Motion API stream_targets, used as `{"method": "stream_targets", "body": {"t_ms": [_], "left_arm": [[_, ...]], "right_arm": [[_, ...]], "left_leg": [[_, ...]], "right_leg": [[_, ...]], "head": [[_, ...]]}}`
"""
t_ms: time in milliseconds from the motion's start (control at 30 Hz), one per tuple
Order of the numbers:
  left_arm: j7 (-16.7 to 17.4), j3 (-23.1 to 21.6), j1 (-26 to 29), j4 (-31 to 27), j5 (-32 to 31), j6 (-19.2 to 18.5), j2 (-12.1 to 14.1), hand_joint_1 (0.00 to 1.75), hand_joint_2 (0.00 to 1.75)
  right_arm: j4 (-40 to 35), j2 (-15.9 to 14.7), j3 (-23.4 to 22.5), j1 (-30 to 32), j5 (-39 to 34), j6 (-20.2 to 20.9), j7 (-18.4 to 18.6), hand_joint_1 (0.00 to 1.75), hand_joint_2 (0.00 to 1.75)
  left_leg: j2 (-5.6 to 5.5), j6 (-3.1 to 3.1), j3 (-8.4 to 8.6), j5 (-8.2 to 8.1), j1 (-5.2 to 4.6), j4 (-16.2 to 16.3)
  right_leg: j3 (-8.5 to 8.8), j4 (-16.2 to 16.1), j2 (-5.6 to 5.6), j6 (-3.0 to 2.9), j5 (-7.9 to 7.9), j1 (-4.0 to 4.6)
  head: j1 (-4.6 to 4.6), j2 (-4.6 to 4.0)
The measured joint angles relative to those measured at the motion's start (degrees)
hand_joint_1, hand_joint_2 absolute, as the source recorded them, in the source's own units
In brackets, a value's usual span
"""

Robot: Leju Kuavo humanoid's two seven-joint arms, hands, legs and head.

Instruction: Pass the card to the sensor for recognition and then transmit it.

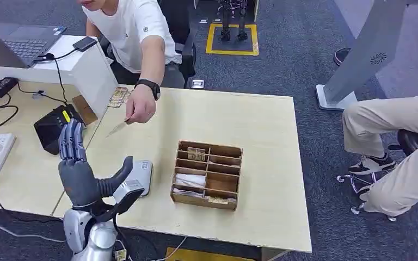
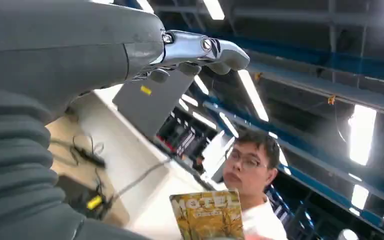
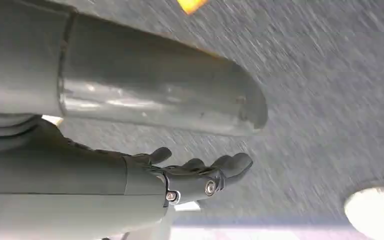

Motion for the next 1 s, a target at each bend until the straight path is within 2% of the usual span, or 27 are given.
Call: {"method": "stream_targets", "body": {"t_ms": [167,400,433,633,833,1000], "left_arm": [[-0.55,4.1,-3.64,1.36,-4.01,0.0,-0.04,0.0,1.75],[0.66,8.38,-8.15,3.56,-8.31,0.0,-0.53,0.0,1.75],[0.77,8.68,-8.48,3.76,-8.62,0.0,-0.59,0.0,1.75],[1.86,9.32,-9.31,4.57,-8.97,0.0,-0.83,0.0,1.75],[3.19,9.32,-9.64,5.2,-8.33,0.0,-0.87,0.0,1.75],[4.04,9.3,-9.84,5.47,-8.25,0.0,-0.92,0.0,1.75]], "right_arm": [[4.52,-1.29,0.22,-0.09,0.98,0.68,2.25,0.0,0.0],[6.42,-2.36,0.24,-0.21,-1.38,1.14,1.48,0.0,0.0],[6.44,-2.4,0.24,-0.26,-1.66,1.07,1.33,0.0,1.75],[6.46,-2.56,0.17,-0.41,-4.81,0.41,0.81,0.0,1.75],[4.92,-2.4,-0.04,-0.53,-13.67,0.0,0.94,0.0,1.75],[-0.19,-0.3,-0.07,-0.44,-17.73,-0.02,2.62,0.0,1.75]], "left_leg": [[-0.01,0.0,0.0,0.0,-0.01,0.0],[-0.01,0.0,-0.02,0.0,-0.04,0.01],[-0.01,0.0,-0.02,0.0,-0.04,0.01],[-0.01,0.0,-0.01,0.0,-0.02,0.01],[-0.01,0.0,-0.01,0.0,-0.02,0.01],[0.01,0.0,-0.01,0.0,-0.02,0.01]], "right_leg": [[0.01,0.01,0.0,0.0,0.01,0.0],[0.01,0.0,0.0,0.01,0.01,0.0],[0.01,0.0,0.0,0.01,0.01,0.0],[-0.01,0.0,0.0,0.01,0.01,-0.01],[-0.03,0.0,0.0,0.01,0.01,-0.01],[-0.04,0.0,0.04,0.01,0.01,-0.01]], "head": [[0.0,0.0],[0.02,0.0],[0.02,0.0],[0.02,0.0],[0.0,0.0],[0.0,0.0]]}}
